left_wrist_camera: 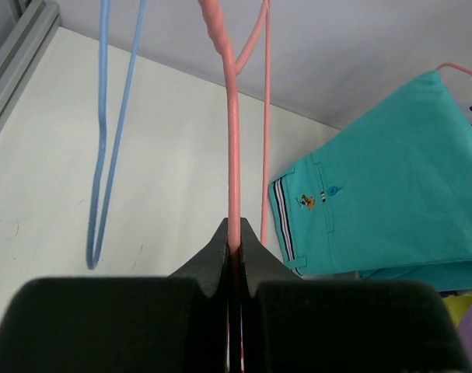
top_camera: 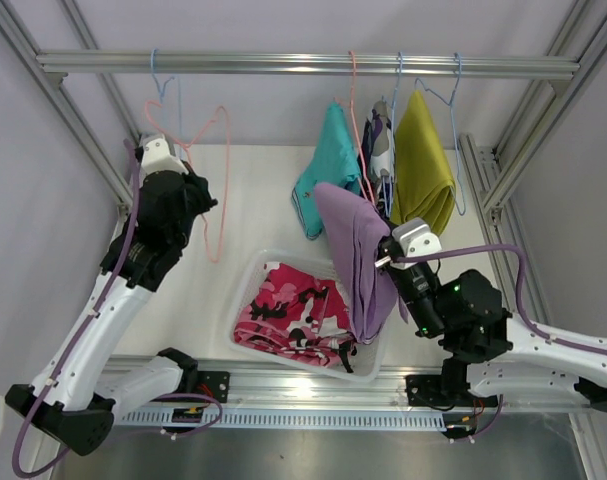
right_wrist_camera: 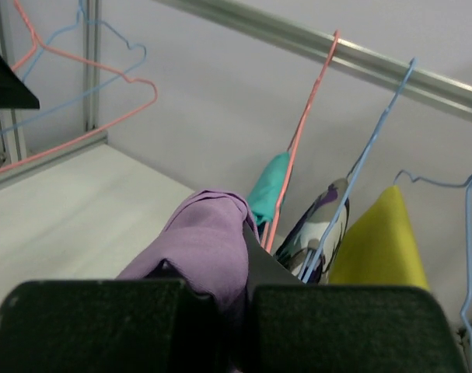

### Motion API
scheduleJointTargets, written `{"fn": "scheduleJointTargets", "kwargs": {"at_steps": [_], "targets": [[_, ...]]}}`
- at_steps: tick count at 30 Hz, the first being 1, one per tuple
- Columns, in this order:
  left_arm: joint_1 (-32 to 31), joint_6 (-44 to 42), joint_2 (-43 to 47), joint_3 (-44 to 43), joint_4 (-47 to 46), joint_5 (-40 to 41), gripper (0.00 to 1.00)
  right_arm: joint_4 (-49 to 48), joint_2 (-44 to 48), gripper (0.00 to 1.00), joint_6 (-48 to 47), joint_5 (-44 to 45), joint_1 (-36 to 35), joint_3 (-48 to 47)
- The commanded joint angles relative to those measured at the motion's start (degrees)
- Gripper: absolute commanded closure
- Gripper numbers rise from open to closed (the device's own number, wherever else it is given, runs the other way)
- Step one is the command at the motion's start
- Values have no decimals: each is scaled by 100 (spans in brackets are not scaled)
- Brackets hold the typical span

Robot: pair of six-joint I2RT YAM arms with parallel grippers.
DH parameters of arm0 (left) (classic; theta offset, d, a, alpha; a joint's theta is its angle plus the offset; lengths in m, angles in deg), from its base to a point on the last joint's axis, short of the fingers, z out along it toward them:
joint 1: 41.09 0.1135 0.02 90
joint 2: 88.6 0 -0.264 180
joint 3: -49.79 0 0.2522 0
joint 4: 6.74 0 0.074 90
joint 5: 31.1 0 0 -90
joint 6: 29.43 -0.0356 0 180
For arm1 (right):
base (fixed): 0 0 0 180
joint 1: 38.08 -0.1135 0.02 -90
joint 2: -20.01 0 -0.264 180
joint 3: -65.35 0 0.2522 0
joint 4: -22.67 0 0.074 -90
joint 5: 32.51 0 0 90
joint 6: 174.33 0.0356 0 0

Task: Remove the trousers from the hanger
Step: Place the trousers in the bin.

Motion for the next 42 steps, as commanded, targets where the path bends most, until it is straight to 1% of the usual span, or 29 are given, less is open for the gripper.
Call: {"fn": "scheduleJointTargets", "kwargs": {"at_steps": [1, 6, 10, 16, 22, 26, 30, 31, 34, 35, 37, 38, 39, 41, 42], "targets": [[-154, -213, -16, -77, -182, 202, 100, -8, 350, 100, 359, 381, -202, 97], [-313, -319, -34, -69, -200, 351, 99, 229, 711, 100, 684, 706, -334, 572], [-357, -328, -60, -69, -182, 369, 99, 651, 931, 100, 1088, 750, -395, 696], [-444, -398, -42, -87, -191, 474, 100, 933, 1116, 100, 1247, 1084, -483, 845], [-480, -407, -51, -78, -191, 483, 100, 1363, 1652, 100, 1326, 1444, -650, 705], [-497, -407, -25, -78, -191, 474, 99, 1706, 1600, 100, 1396, 1428, -694, 520], [-506, -407, -7, -104, -173, 474, 99, 1522, 1039, 100, 1519, 1164, -694, 537], [-515, -407, 19, -104, -165, 474, 99, 1461, 706, 100, 1563, 1077, -703, 555], [-532, -424, 37, -104, -165, 509, 99, 1188, 81, 100, 1764, 769, -694, 608], [-533, -433, 45, -104, -173, 510, 99, 1083, -365, 100, 1827, 672, -694, 608], [-550, -433, 54, -113, -165, 518, 99, 977, -824, 100, 1993, 382, -703, 608], [-541, -450, 72, -113, -173, 518, 100, 829, -1279, 100, 2168, 260, -721, 608], [-550, -451, 81, -113, -173, 518, 99, 741, -1492, 100, 2248, 76, -730, 608], [-550, -451, 107, -95, -182, 510, 100, 425, -1931, 100, 2398, -57, -782, 582], [-559, -459, 124, -104, -182, 510, 99, 345, -2351, 100, 2451, -119, -843, 520]]}}
